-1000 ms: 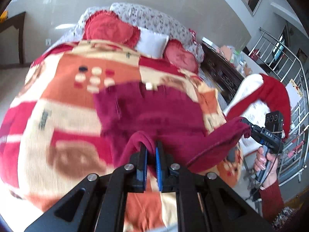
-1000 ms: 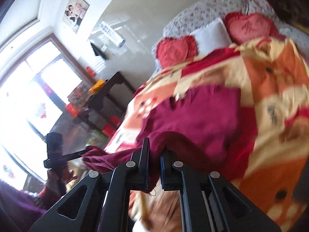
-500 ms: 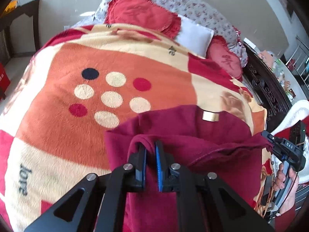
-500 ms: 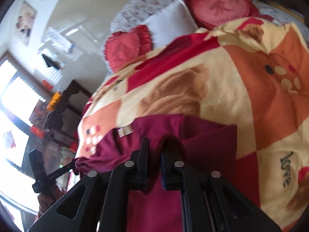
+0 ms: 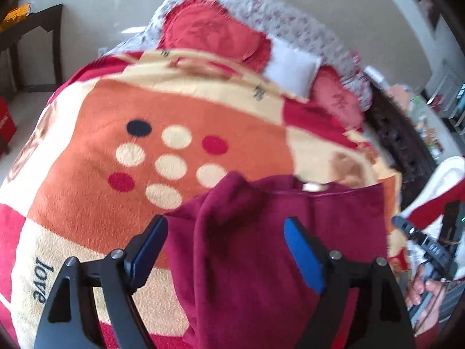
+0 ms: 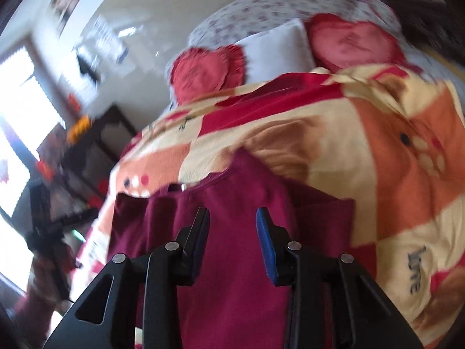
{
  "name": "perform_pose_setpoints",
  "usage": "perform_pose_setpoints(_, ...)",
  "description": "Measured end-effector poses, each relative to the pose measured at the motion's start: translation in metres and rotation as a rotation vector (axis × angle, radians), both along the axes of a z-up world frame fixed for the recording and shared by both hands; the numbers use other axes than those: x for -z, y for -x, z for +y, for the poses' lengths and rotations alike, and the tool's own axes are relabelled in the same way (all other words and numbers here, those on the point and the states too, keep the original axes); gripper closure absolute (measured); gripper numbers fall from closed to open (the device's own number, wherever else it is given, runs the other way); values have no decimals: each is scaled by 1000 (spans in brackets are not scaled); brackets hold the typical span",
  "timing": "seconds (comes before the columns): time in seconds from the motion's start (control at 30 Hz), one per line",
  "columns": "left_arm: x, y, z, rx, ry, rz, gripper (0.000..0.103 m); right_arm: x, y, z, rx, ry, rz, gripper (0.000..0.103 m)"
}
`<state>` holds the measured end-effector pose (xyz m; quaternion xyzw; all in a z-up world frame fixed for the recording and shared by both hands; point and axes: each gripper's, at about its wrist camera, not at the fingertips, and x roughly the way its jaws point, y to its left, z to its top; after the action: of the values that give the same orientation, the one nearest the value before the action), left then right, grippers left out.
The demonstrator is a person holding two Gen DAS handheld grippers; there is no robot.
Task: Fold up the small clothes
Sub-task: 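Lay the hem over the collar and open both grippers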
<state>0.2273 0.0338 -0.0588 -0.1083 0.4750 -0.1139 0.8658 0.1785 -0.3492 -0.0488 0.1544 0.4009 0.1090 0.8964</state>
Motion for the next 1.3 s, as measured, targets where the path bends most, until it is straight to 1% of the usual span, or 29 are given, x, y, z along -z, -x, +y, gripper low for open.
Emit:
perform_pose_setpoints(0.07,15,-9,-7,-2,-33,43,18,8,-23,7,10,15,11,88)
perform_pose_setpoints(0.1,26,-16,-11,-9,-67,69,18,14,-35,8,23,30,17,88)
perform_pose_setpoints(0.17,45,-27,-14,-22,-124,114,18,27,-60,1,104,82,53,88)
perform_pose_setpoints(0.2,53,-31,-13,-26,-134,136,18,34,-68,-5,127,74,79,91)
perform_pose_setpoints(0.23,59,-35,-12,-29,-132,156,18,43,-76,-11,144,47,102,96)
perform_pose_setpoints(0.27,63,-37,-10,-33,-116,169,18,45,-78,-15,155,35,97,103)
perform_pose_setpoints(0.33,60,-33,-5,-36,-91,160,18,42,-77,-20,148,13,100,103)
perform_pose_setpoints(0.37,55,-29,-3,-34,-87,152,18,38,-71,-22,142,-3,101,103)
perform_pose_setpoints(0.43,42,-15,2,-14,-69,126,19,27,-48,-27,110,-27,96,99)
perform_pose_setpoints(0.47,34,-4,6,8,-51,108,19,21,-33,-28,85,-21,96,93)
perform_pose_setpoints(0.5,28,5,8,25,-41,96,19,18,-21,-27,63,-12,97,90)
perform_pose_setpoints(0.6,13,43,14,84,-36,54,19,11,34,-26,-6,37,106,88)
perform_pose_setpoints(0.67,10,68,15,130,-23,58,19,14,58,-25,-16,51,125,86)
perform_pose_setpoints(0.73,12,89,16,160,-22,83,19,23,79,-24,-25,66,156,84)
perform_pose_setpoints(0.8,15,105,16,172,-32,99,19,36,90,-20,-29,94,190,83)
perform_pose_setpoints(0.87,19,118,13,179,-46,111,19,51,93,-17,-24,89,219,83)
perform_pose_setpoints(0.9,21,123,14,177,-48,118,19,57,93,-16,-23,80,228,86)
perform_pose_setpoints(0.93,23,128,15,175,-48,125,19,59,94,-15,-18,81,230,92)
perform_pose_setpoints(0.97,24,133,16,171,-48,136,19,57,97,-16,-12,83,220,103)
perform_pose_setpoints(1.07,26,148,20,185,-47,136,19,33,123,-29,11,25,122,103)
perform_pose_setpoints(1.1,26,153,21,186,-47,134,19,31,129,-34,26,21,114,103)
perform_pose_setpoints(1.13,27,154,21,186,-44,133,19,33,135,-40,41,26,122,103)
perform_pose_setpoints(1.23,36,150,16,185,-29,138,19,58,136,-48,67,-6,203,103)
perform_pose_setpoints(1.3,43,145,13,181,-33,143,19,64,136,-47,73,-32,204,103)
